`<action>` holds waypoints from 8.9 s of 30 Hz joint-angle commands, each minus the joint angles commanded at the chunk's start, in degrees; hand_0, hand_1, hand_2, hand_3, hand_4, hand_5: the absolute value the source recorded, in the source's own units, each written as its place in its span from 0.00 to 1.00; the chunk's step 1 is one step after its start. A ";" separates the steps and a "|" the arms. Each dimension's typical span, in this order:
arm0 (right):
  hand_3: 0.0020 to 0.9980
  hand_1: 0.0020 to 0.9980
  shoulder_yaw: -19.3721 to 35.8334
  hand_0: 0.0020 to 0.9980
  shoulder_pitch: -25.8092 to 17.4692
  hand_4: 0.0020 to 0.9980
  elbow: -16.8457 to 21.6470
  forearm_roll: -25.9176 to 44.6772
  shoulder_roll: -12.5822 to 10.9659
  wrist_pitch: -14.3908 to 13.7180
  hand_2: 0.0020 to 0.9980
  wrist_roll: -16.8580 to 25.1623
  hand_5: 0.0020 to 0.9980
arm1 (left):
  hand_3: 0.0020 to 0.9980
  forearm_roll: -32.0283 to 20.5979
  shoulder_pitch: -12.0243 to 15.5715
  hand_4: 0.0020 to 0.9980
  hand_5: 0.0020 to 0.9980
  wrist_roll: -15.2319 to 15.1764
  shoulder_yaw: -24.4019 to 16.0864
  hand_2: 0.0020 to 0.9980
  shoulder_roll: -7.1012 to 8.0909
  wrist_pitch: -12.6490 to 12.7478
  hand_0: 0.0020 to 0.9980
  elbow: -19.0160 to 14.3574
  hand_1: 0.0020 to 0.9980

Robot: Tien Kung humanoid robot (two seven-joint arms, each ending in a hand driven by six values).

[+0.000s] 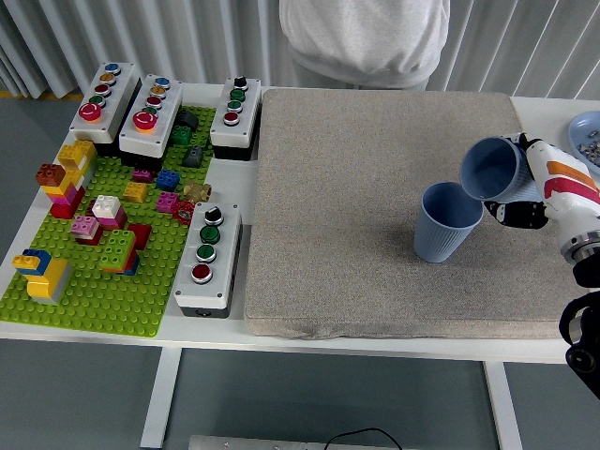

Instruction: Pick cup pour cup place

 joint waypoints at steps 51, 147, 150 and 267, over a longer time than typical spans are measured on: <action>0.69 0.68 0.04 0.80 0.89 0.75 0.00 -2.09 -1.26 0.30 0.58 -1.41 0.16 | 0.67 0.55 0.25 0.52 0.92 0.32 -0.60 0.80 -0.05 0.04 0.74 0.03 0.74; 0.68 0.68 -0.86 0.80 1.28 0.74 0.00 -0.82 -0.54 -0.90 0.57 -1.75 0.16 | 0.67 1.78 0.08 0.52 0.92 0.53 -1.30 0.80 -0.11 0.09 0.74 0.11 0.74; 0.68 0.68 -0.99 0.79 1.33 0.74 0.00 -0.76 -0.51 -0.95 0.57 -1.77 0.15 | 0.67 1.86 0.08 0.52 0.93 0.54 -1.32 0.80 -0.09 0.08 0.74 0.11 0.74; 0.68 0.67 -9.53 0.79 8.30 0.73 0.00 -1.58 -4.03 0.86 0.57 -2.16 0.16 | 0.67 0.48 -0.31 0.52 0.92 -0.02 -0.23 0.80 0.27 0.05 0.74 0.07 0.73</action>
